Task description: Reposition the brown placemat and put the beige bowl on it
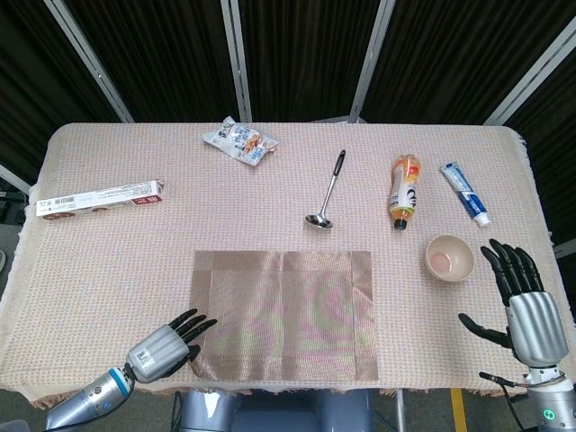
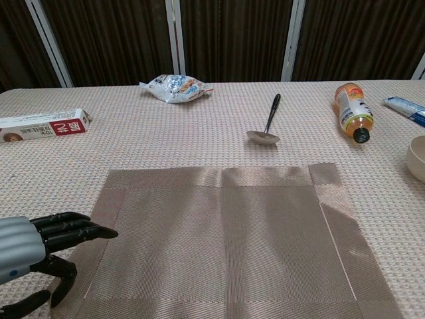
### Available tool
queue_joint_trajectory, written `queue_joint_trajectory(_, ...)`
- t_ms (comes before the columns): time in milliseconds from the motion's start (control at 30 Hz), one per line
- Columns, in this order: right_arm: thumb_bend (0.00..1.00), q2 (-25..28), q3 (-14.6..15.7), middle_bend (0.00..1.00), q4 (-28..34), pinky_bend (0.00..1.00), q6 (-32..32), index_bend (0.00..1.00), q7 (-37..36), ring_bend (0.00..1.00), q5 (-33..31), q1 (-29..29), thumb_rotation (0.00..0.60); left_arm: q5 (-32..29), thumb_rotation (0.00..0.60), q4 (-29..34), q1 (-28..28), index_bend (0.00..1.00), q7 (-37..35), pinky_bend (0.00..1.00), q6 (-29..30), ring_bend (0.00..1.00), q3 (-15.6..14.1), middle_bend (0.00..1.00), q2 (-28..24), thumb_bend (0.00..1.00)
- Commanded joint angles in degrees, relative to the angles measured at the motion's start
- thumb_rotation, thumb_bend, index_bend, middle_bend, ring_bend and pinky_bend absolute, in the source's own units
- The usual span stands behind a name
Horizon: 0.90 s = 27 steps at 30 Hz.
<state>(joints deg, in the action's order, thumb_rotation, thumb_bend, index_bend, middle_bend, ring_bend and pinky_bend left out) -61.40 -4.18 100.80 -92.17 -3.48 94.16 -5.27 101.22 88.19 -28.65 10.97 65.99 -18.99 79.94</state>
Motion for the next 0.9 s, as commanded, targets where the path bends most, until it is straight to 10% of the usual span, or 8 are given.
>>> queue_joint_trajectory(33, 0.0, 0.0, 0.0, 0.0, 0.0, 0.0, 0.1, 0.0, 0.0, 0.0, -0.1, 0.0, 0.6, -0.3, 0.6, 0.7, 0.1, 0.44, 0.0, 0.0, -0.6, 0.0, 0.1, 0.0, -0.3, 0.34)
queue_joint_trajectory(167, 0.0, 0.0, -0.1, 0.0, -0.1, 0.0, 0.2, 0.0, 0.1, 0.0, -0.1, 0.0, 0.6, -0.4, 0.6, 1.8, 0.1, 0.0, -1.2, 0.0, -1.0, 0.0, 0.1, 0.0, -1.3, 0.0)
queue_joint_trajectory(467, 0.0, -0.6, -0.3, 0.0, -1.5, 0.0, 2.7, 0.0, 1.1, 0.0, -2.9, -0.5, 0.6, 4.2, 0.6, 5.3, 1.3, 0.0, -9.1, 0.0, 8.7, 0.0, 0.7, 0.0, -6.9, 0.0)
queue_joint_trajectory(900, 0.0, -5.6, -1.1, 0.0, -9.1, 0.0, 22.1, 0.05, 8.3, 0.0, -15.8, -7.9, 0.6, -13.0, 0.6, 15.0, 7.3, 0.0, 3.3, 0.0, 21.3, 0.0, 14.9, 0.0, -14.9, 0.0)
